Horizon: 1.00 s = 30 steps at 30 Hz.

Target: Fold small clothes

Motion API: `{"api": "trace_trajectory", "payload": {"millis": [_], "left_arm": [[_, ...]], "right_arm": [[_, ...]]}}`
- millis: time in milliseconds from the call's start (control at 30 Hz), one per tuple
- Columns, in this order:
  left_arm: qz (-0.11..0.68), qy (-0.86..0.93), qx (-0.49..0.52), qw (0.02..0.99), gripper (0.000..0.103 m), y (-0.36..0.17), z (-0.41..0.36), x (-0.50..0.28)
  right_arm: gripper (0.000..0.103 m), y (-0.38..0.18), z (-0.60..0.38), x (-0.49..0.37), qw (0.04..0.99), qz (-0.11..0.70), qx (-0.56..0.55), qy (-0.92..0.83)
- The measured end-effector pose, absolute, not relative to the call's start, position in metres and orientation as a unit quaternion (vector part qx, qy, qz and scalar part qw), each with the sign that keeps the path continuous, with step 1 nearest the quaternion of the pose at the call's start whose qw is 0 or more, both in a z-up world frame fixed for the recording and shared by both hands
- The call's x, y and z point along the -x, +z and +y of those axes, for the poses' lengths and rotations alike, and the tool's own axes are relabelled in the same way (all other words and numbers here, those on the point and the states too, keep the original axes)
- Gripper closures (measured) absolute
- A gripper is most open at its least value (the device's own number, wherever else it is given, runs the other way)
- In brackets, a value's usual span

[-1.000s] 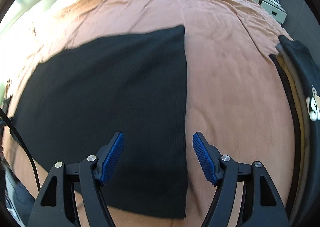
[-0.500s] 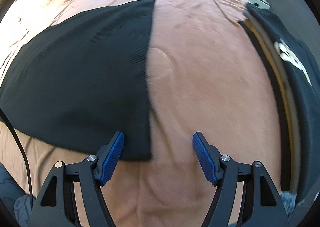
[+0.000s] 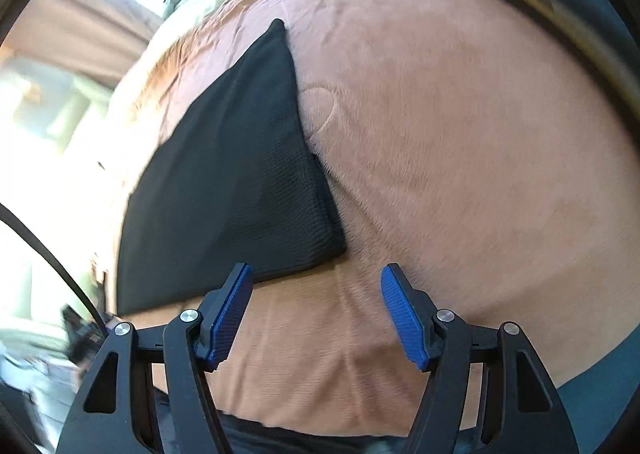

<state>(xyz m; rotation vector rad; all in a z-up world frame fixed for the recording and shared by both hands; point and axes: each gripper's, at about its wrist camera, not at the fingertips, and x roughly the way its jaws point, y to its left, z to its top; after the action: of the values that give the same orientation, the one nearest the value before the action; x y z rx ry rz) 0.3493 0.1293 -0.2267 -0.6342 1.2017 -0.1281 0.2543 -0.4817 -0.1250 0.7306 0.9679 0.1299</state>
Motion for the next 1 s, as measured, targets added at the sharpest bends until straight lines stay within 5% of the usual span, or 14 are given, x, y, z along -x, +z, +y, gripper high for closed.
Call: {"api": "trace_trajectory", "payload": {"millis": [633, 667, 700, 733, 867, 1000], "left_arm": [[0.544, -0.065, 0.373, 0.749, 0.055, -0.237, 0.131, -0.367], [0.543, -0.062, 0.371, 0.751, 0.059, -0.237, 0.130, -0.368], [0.544, -0.055, 0.365, 0.753, 0.081, -0.237, 0.130, -0.369], [0.548, -0.049, 0.361, 0.753, 0.090, -0.238, 0.129, -0.370], [0.541, -0.050, 0.369, 0.754, 0.093, -0.237, 0.133, -0.367], [0.534, -0.054, 0.359, 0.763, 0.094, -0.231, 0.133, -0.363]], "right_arm": [[0.050, -0.148, -0.483, -0.267, 0.805, 0.399, -0.439, 0.018], [0.059, -0.147, -0.481, -0.267, 0.806, 0.397, -0.438, 0.016], [0.063, -0.148, -0.479, -0.269, 0.807, 0.396, -0.438, 0.010], [0.070, -0.148, -0.476, -0.270, 0.806, 0.397, -0.439, 0.007], [0.090, -0.147, -0.474, -0.263, 0.799, 0.399, -0.450, 0.007], [0.090, -0.149, -0.476, -0.249, 0.789, 0.410, -0.457, 0.012]]}}
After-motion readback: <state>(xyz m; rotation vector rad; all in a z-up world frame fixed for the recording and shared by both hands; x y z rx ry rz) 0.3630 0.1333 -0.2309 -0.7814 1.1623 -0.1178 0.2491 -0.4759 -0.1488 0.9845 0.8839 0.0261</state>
